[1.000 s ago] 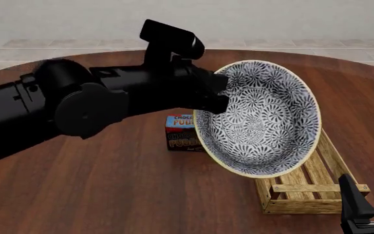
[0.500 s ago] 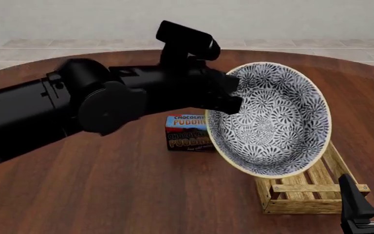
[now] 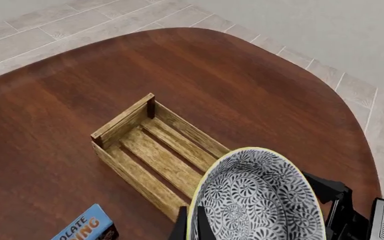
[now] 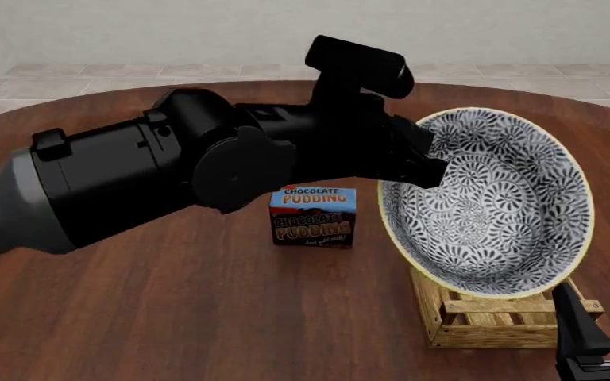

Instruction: Pick up the bowl on the left and put it in the tray.

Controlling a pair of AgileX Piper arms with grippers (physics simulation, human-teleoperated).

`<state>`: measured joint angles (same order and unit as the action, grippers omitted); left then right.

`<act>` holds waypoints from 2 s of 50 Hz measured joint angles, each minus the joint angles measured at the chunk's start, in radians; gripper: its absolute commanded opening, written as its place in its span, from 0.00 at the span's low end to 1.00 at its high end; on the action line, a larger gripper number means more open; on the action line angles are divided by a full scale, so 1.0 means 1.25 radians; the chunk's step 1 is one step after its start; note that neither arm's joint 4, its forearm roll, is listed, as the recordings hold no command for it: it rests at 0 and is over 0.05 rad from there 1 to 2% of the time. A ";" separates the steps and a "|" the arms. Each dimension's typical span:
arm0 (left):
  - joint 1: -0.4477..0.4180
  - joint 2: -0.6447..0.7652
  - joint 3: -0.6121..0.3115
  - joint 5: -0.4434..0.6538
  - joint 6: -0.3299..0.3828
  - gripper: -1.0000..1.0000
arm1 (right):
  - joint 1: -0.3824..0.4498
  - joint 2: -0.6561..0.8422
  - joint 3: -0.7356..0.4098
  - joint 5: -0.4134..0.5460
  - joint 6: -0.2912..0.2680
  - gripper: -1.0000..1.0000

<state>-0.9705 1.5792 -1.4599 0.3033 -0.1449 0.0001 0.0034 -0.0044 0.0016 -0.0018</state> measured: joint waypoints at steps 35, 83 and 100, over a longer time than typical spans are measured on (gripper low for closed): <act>-0.013 0.106 -0.090 -0.012 -0.170 0.00 | 0.000 0.000 0.000 0.000 0.000 1.00; 0.074 0.329 -0.239 -0.004 -0.280 0.00 | 0.000 0.000 0.000 0.000 0.000 1.00; 0.058 0.385 -0.291 0.009 -0.289 0.00 | 0.000 0.000 0.000 0.000 0.000 1.00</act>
<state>-0.8983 2.0606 -1.8240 0.3139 -0.5065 0.0001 0.0034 -0.0044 0.0015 -0.0018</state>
